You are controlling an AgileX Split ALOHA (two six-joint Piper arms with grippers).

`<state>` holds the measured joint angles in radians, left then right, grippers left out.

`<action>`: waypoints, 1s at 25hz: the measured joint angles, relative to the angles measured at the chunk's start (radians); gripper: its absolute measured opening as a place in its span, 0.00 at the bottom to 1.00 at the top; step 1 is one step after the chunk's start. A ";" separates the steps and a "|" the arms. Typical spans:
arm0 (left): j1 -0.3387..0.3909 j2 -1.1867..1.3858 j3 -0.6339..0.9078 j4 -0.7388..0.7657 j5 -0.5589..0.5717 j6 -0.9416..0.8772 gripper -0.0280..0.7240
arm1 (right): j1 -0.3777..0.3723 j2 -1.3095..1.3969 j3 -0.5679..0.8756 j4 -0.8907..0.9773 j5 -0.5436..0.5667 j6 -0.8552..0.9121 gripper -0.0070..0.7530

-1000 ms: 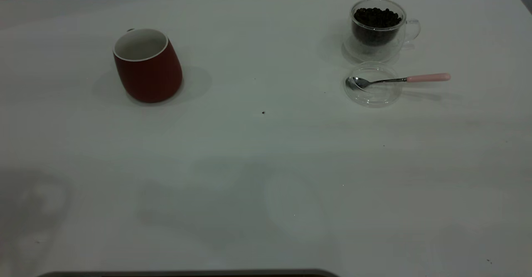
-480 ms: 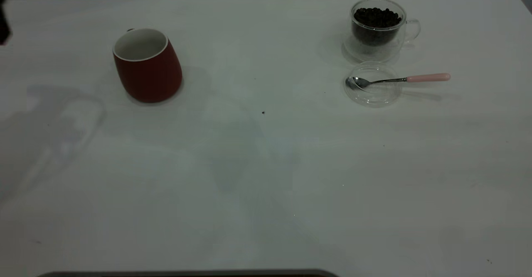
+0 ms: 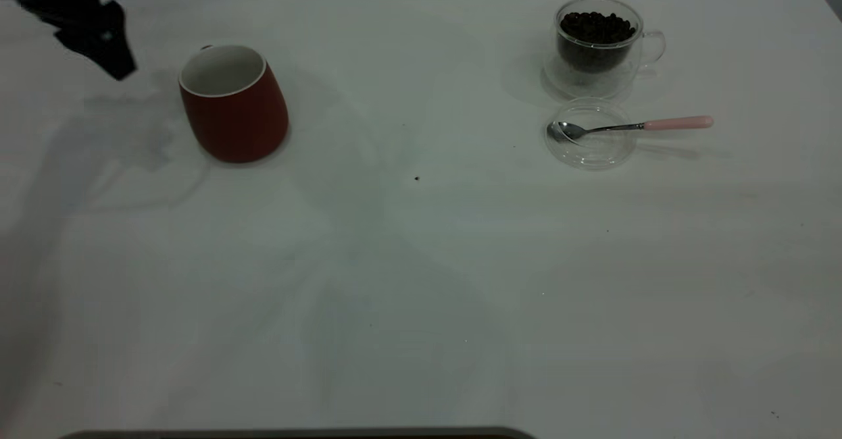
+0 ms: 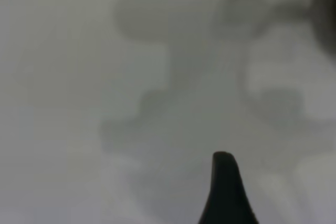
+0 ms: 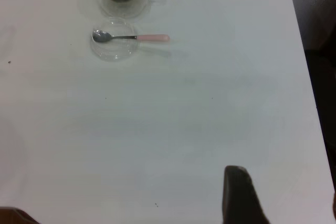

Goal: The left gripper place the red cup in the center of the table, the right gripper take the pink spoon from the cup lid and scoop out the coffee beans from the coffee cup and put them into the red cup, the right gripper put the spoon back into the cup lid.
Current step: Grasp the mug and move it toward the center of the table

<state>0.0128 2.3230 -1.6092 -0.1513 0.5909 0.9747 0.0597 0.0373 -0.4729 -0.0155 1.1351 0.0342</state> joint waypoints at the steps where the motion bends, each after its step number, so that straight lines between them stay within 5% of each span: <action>1: -0.007 0.013 -0.013 -0.027 0.000 0.099 0.82 | 0.000 0.000 0.000 0.000 0.000 0.000 0.61; 8: -0.072 0.077 -0.024 -0.144 0.005 0.576 0.82 | 0.000 0.000 0.000 0.000 0.000 0.000 0.61; 25: -0.237 0.093 -0.024 -0.275 -0.055 0.675 0.82 | 0.000 0.000 0.000 0.000 0.000 0.000 0.61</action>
<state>-0.2239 2.4155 -1.6328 -0.4266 0.5360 1.6494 0.0597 0.0373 -0.4729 -0.0155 1.1351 0.0342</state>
